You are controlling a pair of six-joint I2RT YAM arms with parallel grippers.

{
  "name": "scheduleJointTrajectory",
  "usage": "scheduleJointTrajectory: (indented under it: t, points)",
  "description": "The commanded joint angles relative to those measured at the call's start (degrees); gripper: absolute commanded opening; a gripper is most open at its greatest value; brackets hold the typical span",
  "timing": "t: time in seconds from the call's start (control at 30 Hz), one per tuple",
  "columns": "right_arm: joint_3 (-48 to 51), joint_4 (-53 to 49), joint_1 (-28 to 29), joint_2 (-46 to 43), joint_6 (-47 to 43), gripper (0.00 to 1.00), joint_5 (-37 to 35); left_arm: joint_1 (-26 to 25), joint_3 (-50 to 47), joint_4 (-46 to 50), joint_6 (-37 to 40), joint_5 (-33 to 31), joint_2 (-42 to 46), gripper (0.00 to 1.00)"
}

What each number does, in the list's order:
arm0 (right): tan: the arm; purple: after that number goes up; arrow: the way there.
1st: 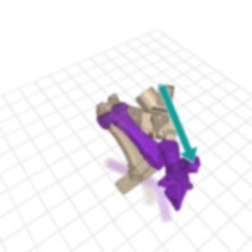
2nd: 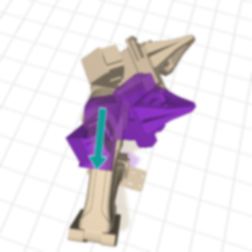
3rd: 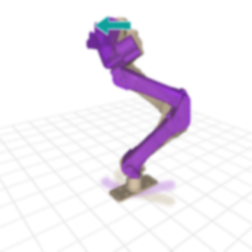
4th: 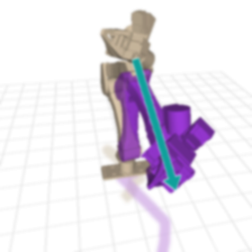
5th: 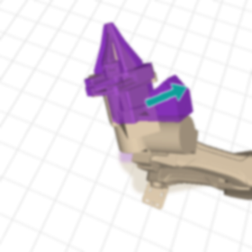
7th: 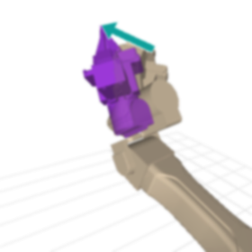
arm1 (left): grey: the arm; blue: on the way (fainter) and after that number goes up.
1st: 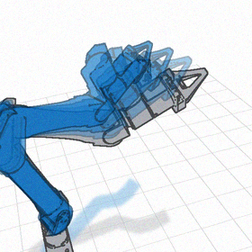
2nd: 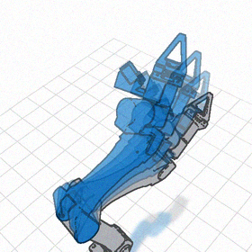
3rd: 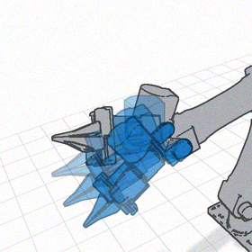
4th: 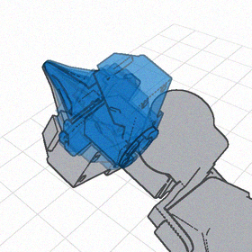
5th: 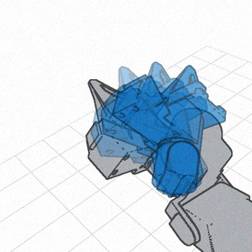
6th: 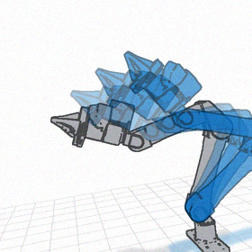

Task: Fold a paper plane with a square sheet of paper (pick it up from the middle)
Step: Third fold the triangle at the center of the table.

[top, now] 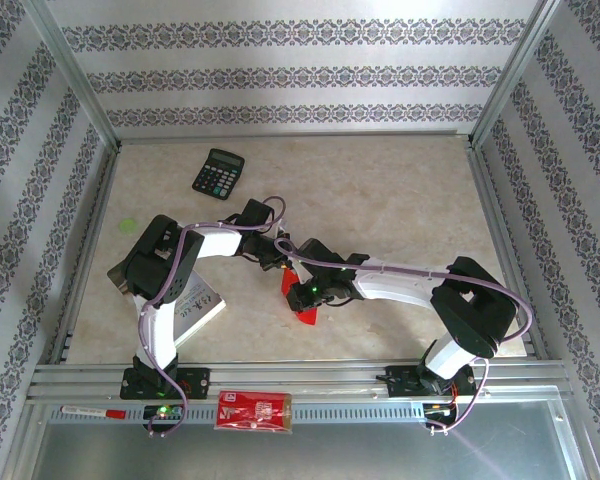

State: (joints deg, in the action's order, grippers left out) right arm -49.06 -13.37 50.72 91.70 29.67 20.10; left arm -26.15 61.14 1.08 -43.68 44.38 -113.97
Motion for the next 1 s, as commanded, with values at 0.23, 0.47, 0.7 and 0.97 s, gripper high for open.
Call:
scheduleJointTrajectory:
  t: [0.23,0.47,0.7,0.97]
  points:
    - [1.4,0.7,-3.2,-0.7,-1.2,0.04,2.4,-0.2,-0.9,3.6,2.4,-1.9,-1.9,0.00]
    - [1.9,0.0,-7.0,-0.6,-2.6,0.01,6.2,-0.2,-1.5,5.3,3.8,-3.1,-1.3,0.00]
    - [1.8,-1.0,-10.4,0.8,-3.7,0.02,8.7,-0.2,-3.0,5.2,3.8,-3.9,0.2,0.00]
    - [2.4,-1.3,-11.7,1.6,-4.3,0.05,9.9,-0.3,-3.7,4.8,3.3,-4.4,0.8,0.00]
